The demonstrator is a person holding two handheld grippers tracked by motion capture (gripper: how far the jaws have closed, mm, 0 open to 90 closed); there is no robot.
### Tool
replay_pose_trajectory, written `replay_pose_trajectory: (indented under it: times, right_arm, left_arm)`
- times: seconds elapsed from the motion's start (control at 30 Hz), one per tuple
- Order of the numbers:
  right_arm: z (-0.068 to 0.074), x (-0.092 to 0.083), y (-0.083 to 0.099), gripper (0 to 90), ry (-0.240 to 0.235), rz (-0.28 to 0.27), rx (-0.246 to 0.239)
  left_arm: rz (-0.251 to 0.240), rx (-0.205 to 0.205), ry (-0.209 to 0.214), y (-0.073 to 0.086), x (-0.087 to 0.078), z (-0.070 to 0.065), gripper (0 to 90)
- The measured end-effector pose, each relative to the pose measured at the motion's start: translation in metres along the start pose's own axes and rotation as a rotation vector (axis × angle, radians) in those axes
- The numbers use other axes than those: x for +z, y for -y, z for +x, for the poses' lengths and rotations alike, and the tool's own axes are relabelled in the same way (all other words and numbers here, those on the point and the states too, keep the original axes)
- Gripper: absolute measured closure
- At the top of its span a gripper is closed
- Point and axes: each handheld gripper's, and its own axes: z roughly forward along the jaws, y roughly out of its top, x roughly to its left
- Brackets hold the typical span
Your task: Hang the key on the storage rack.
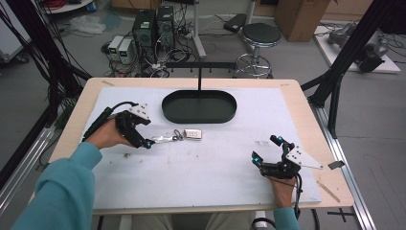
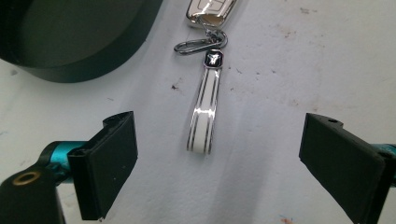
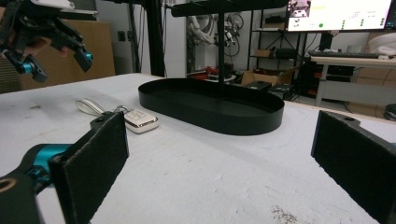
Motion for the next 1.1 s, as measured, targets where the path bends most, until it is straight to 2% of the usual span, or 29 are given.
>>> replay_pose_trajectory:
  times: [0.13,0.23,0.27,0.37,0.4,0.43,0.5,0.53,0.57,0.67,0.77,0.8,1.0,1.03,1.1]
  right_arm:
    - [0.000,0.000,0.000,3.5,0.000,-0.001,0.001]
    - [0.000,0.000,0.000,3.5,0.000,0.001,0.001]
    - [0.000,0.000,0.000,3.5,0.000,-0.001,0.000]
    - [0.000,0.000,0.000,3.5,0.002,-0.001,0.007]
    - [0.000,0.000,0.000,3.4,0.002,-0.001,0.006]
    - [0.000,0.000,0.000,3.5,0.002,-0.001,0.005]
    - [0.000,0.000,0.000,3.5,0.001,-0.001,0.005]
    - [0.000,0.000,0.000,3.5,0.002,-0.001,0.006]
    - [0.000,0.000,0.000,3.5,0.002,-0.001,0.006]
    - [0.000,0.000,0.000,3.5,0.002,0.002,0.010]
    - [0.000,0.000,0.000,3.5,0.003,0.000,0.006]
    - [0.000,0.000,0.000,3.5,0.002,-0.001,0.007]
    - [0.000,0.000,0.000,3.5,0.000,0.001,0.012]
    - [0.000,0.000,0.000,3.5,0.000,0.001,0.013]
    - [0.000,0.000,0.000,3.5,0.000,0.001,0.013]
  left_arm:
    - [0.025,0.016,0.005,0.000,0.008,0.003,15.1]
    - [0.057,0.011,0.011,0.001,0.014,0.006,18.4]
    - [0.056,-0.005,0.009,0.002,0.016,0.006,19.5]
    - [0.067,-0.008,0.006,0.002,0.019,0.007,21.1]
    - [0.072,0.002,0.010,0.002,0.020,0.008,22.9]
    - [0.068,-0.012,0.024,0.003,0.022,0.009,24.6]
    - [0.080,-0.003,0.027,0.003,0.023,0.010,27.0]
    - [0.076,-0.015,0.029,0.003,0.025,0.010,27.5]
    - [0.102,-0.003,0.027,0.004,0.027,0.011,28.2]
    - [0.119,-0.010,0.021,0.005,0.029,0.012,31.1]
    - [0.122,-0.010,0.025,0.005,0.030,0.013,37.0]
    - [0.121,-0.028,0.028,0.006,0.033,0.013,37.7]
    - [0.146,-0.021,0.026,0.006,0.038,0.013,41.1]
    - [0.153,-0.033,0.038,0.006,0.039,0.014,42.9]
    - [0.160,-0.041,0.025,0.006,0.040,0.014,44.3]
